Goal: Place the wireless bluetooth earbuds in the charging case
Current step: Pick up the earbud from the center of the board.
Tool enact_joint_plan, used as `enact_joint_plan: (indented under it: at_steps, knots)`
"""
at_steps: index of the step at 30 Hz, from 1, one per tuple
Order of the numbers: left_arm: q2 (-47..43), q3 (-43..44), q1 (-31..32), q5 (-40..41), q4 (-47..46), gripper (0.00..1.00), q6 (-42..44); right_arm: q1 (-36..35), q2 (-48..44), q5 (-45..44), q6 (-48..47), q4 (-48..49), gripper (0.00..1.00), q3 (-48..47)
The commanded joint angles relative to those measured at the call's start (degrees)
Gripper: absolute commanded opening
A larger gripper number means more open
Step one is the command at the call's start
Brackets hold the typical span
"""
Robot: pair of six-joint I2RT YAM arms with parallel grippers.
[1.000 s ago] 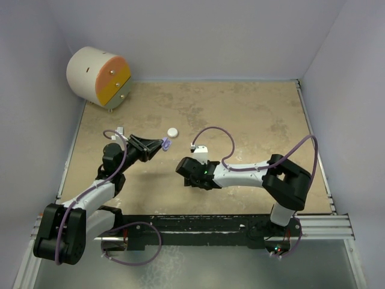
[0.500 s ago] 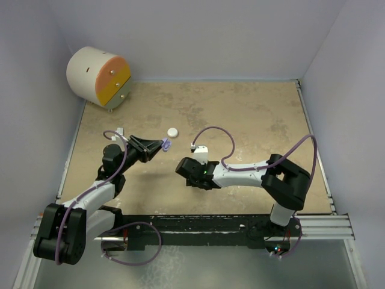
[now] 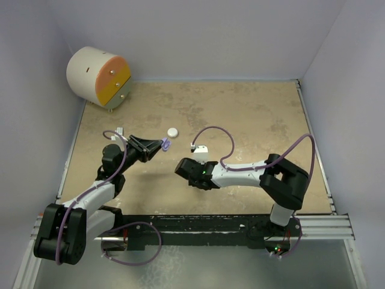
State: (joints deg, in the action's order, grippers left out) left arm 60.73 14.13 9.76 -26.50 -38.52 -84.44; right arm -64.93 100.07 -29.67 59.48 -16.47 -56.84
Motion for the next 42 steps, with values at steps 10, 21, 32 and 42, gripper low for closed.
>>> enact_joint_plan:
  at_steps: [10, 21, 32, 42]
  knots:
    - [-0.58, -0.58, -0.71, -1.12, -3.98, 0.00, 0.07, -0.34, 4.21, 2.41, 1.78, -4.14, 0.26, 1.49]
    - [-0.65, -0.53, -0.88, -1.26, -3.97, 0.00, 0.07, -0.31, 4.54, 2.10, 1.78, -5.34, 0.13, 1.26]
    - [-1.18, -0.56, -1.22, -1.11, -3.02, 0.00, -0.11, 3.31, -5.62, -0.39, -6.96, 4.96, 0.06, -2.86]
    - [-1.89, 0.90, -1.44, 0.74, -2.84, 0.00, -2.53, 13.96, -16.34, 2.44, -24.44, 30.28, 0.00, -1.52]
